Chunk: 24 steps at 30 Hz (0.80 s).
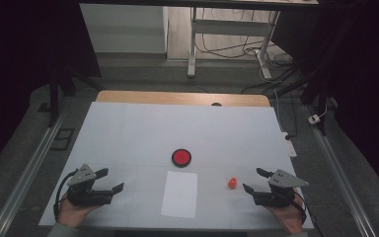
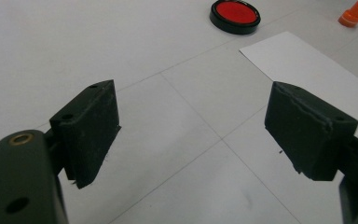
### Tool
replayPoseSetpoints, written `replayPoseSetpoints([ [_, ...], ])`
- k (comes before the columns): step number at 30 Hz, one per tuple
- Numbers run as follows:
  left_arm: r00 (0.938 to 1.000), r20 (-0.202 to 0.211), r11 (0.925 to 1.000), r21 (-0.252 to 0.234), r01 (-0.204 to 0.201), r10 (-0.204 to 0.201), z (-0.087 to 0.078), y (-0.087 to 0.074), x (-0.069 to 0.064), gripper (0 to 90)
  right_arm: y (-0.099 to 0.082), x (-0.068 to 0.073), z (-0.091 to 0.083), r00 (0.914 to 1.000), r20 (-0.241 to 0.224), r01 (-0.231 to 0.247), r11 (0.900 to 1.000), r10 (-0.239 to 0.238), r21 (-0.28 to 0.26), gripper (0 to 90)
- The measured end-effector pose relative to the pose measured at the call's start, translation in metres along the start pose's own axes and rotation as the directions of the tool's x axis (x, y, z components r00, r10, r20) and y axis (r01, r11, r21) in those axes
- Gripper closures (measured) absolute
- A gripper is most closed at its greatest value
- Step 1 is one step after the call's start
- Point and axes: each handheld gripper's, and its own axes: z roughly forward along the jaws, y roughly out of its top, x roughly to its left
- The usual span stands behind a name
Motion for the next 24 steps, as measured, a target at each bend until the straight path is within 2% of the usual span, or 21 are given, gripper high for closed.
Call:
replayPoseSetpoints([
  [4, 0.9999, -0.003, 0.9998, -0.013, -0.012, 0.012, -0.0012, 0.0007, -0.0019, 18.2, -0.0026, -0.0014, 0.0006, 0.9997, -0.004, -0.022, 0.9998, 0.022, -0.002, 24.2],
  [11, 0.9999, -0.009, 0.9997, -0.018, -0.015, 0.015, -0.0012, 0.0014, -0.0040, 18.1, -0.0011, -0.0012, -0.0025, 0.9996, 0.001, -0.028, 0.9995, 0.028, -0.011, 25.1],
  [24, 0.9996, -0.008, 0.9994, -0.021, -0.026, 0.026, 0.0022, 0.0033, -0.0033, 18.3, -0.0009, -0.0016, -0.0008, 0.9993, 0.006, -0.037, 0.9991, 0.037, 0.017, 28.1],
])
